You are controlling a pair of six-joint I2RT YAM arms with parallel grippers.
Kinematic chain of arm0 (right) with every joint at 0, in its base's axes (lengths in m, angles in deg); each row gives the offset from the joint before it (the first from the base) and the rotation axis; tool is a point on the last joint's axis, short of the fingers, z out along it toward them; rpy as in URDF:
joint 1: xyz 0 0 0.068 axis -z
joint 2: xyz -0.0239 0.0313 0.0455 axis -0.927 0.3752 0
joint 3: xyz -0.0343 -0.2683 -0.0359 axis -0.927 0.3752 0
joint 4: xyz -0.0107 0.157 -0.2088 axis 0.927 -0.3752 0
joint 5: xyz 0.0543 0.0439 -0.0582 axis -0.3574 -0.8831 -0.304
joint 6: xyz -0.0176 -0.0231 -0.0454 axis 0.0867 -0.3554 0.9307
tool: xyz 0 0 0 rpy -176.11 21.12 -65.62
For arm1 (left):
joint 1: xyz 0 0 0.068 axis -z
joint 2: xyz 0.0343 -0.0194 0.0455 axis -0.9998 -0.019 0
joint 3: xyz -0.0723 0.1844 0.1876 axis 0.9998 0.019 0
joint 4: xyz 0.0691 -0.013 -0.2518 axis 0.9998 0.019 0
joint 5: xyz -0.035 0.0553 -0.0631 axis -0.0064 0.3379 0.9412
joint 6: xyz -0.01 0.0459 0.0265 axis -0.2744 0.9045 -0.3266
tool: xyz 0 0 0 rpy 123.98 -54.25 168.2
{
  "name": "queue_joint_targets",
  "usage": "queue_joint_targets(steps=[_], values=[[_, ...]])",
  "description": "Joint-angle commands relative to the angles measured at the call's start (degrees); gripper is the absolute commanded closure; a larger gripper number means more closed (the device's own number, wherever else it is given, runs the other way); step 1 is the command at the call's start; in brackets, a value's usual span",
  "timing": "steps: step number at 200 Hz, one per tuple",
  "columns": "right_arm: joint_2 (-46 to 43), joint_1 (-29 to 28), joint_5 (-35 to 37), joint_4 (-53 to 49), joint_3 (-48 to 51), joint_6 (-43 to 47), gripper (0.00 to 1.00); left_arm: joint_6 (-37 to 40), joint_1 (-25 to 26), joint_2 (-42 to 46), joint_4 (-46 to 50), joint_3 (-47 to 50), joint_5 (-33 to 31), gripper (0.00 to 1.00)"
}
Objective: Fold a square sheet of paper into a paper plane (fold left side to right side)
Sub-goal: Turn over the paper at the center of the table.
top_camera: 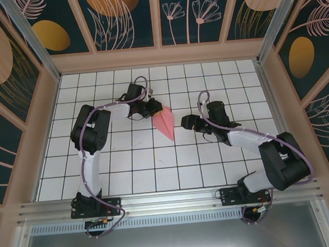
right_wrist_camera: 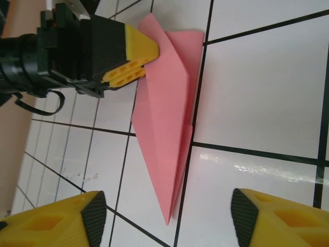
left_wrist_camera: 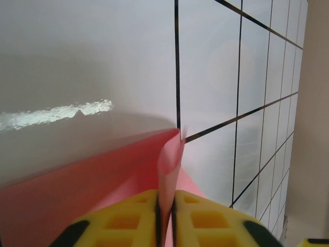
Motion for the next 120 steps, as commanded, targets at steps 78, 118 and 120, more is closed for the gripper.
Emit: queue_joint_targets(steps=[78, 118, 120], values=[[-4.9, 5.2, -17.2, 31.6, 9.5, -13.4, 0.01, -2.3, 0.1, 16.7, -3.6, -1.1, 4.3, 0.93], [-3.0, 4.7, -21.2, 43.9, 9.6, -18.7, 0.01, -4.9, 0.1, 22.8, -5.5, -1.8, 7.6, 0.92], [-2.8, 4.6, -21.4, 44.8, 9.6, -19.1, 0.01, -5.1, 0.1, 23.0, -5.7, -1.8, 7.8, 0.92]])
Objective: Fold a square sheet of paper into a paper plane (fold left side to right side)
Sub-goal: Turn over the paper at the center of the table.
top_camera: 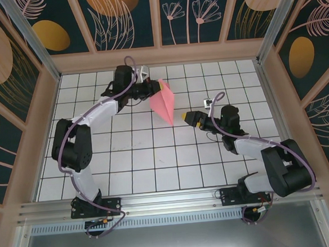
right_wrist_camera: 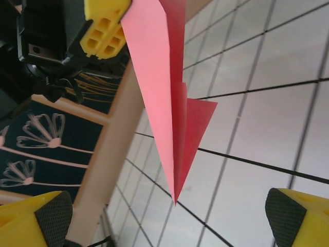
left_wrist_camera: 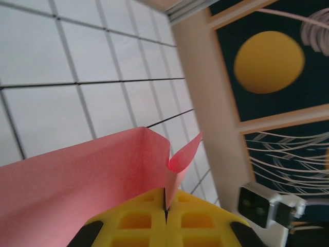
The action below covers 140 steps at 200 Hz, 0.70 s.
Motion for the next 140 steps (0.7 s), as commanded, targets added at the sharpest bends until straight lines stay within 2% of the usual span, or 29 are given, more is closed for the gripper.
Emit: queue_joint_targets(steps=[1, 29, 100, 125, 140], values=[[1.0, -0.1, -5.0, 14.4, 0.3, -4.8, 0.01, -2.6, 0.1, 3.6, -3.1, -1.4, 3.5, 0.92], [4.4, -1.4, -5.7, 23.4, -0.7, -9.6, 0.01, -6.1, 0.1, 6.1, -7.2, -0.5, 6.3, 0.92], [11.2, -7.2, -5.2, 30.4, -7.9, -14.4, 0.02, -12.4, 0.8, 9.9, -16.3, 2.5, 11.3, 0.90], [11.5, -7.4, -5.4, 33.2, -9.1, -16.6, 0.13, -13.5, 0.8, 10.2, -18.4, 3.5, 12.0, 0.90], [11.2, -7.5, -5.6, 32.7, -9.6, -16.7, 0.26, -14.1, 0.8, 10.2, -19.4, 4.2, 12.5, 0.90]])
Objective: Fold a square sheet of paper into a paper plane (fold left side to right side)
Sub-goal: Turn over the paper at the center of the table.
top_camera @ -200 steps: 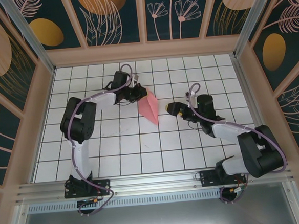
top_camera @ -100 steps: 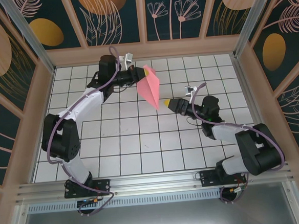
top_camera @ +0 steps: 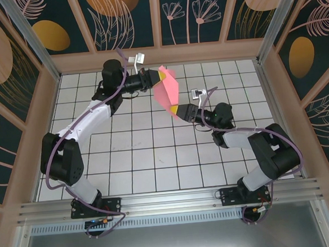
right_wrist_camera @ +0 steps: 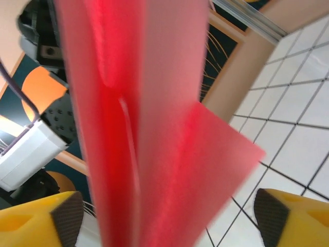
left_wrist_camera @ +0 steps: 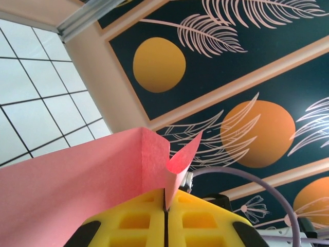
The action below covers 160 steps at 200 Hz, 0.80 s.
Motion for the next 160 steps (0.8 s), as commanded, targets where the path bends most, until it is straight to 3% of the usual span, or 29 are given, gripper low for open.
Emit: queue_joint_targets(steps=[1, 47, 69, 90, 113, 139, 160], values=[[0.3, -0.4, -1.1, 5.7, -2.1, -2.0, 0.26, -2.3, 0.2, 1.3, -4.7, 1.2, 2.3, 0.90], [-1.7, -0.4, -0.5, 1.4, -1.3, 0.5, 0.61, -1.2, 0.2, 0.7, -4.0, 2.3, 2.1, 0.88], [-3.3, -0.3, 0.4, -2.8, -0.8, 3.1, 0.72, 0.3, 0.2, 0.5, -2.0, 2.2, 1.4, 0.83], [-5.3, -0.3, 1.2, -8.2, -0.6, 6.6, 0.79, 3.8, 0.2, 0.9, 2.0, 1.2, -0.7, 0.75], [-7.6, -0.2, 2.2, -15.9, -1.2, 11.1, 0.83, 10.9, -0.7, 2.1, 11.3, -0.8, -5.0, 0.58], [-11.7, -0.3, 6.2, -35.4, -4.3, 22.2, 0.85, 16.8, -3.6, 6.4, 19.3, 0.5, -11.8, 0.44], [-13.7, -1.6, 15.5, -57.5, -10.1, 34.7, 0.89, 21.8, -5.7, 11.3, 24.9, 2.4, -19.9, 0.36]])
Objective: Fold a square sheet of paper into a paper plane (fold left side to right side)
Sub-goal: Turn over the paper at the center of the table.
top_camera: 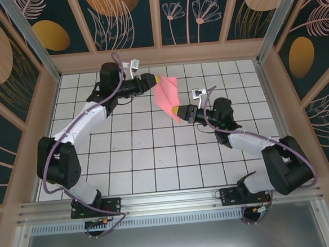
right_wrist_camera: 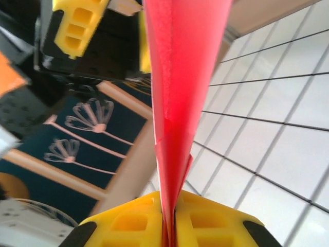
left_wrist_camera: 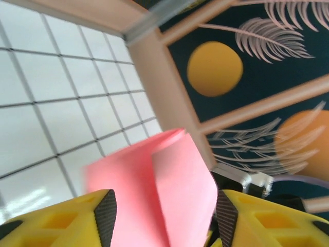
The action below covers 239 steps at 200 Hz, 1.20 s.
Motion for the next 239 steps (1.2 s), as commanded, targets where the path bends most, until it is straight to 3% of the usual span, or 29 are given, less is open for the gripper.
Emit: queue_joint_targets(steps=[1, 15, 26, 44, 57, 93, 130, 159, 204, 239], values=[[-3.3, -1.4, 10.4, -26.4, -6.9, 17.2, 0.89, 9.3, -2.4, 7.5, 9.1, 0.9, -10.8, 0.36], [-3.3, -4.0, 21.5, -39.7, -11.5, 24.1, 0.91, 13.8, -2.4, 10.7, 13.6, 1.6, -18.5, 0.32], [-2.3, -7.7, 34.4, -49.2, -15.9, 28.0, 0.93, 15.9, -2.5, 13.3, 15.2, 3.1, -23.6, 0.29], [2.8, -13.8, 56.3, -63.8, -23.6, 30.7, 0.92, 16.8, -2.5, 17.5, 15.6, 6.3, -30.2, 0.25], [6.9, -17.0, 68.2, -71.2, -27.8, 31.0, 0.92, 16.6, -2.6, 20.2, 15.7, 8.6, -34.2, 0.24], [18.2, -25.0, 84.9, -84.4, -37.3, 29.2, 0.91, 15.4, -2.5, 26.3, 14.9, 14.2, -41.9, 0.21], [31.2, -30.3, 93.6, -93.5, -45.9, 29.3, 0.91, 15.0, -2.6, 29.2, 14.7, 17.3, -44.6, 0.21], [41.0, -32.9, 96.0, -96.9, -51.4, 31.9, 0.91, 15.4, -2.6, 29.5, 15.6, 17.1, -44.7, 0.20], [51.3, -34.5, 94.9, -98.8, -56.6, 34.7, 0.85, 16.1, -2.5, 29.6, 16.4, 16.7, -44.4, 0.20], [51.5, -34.9, 87.5, -98.6, -57.6, 33.9, 0.71, 16.2, -2.5, 29.5, 16.5, 17.0, -44.2, 0.20]])
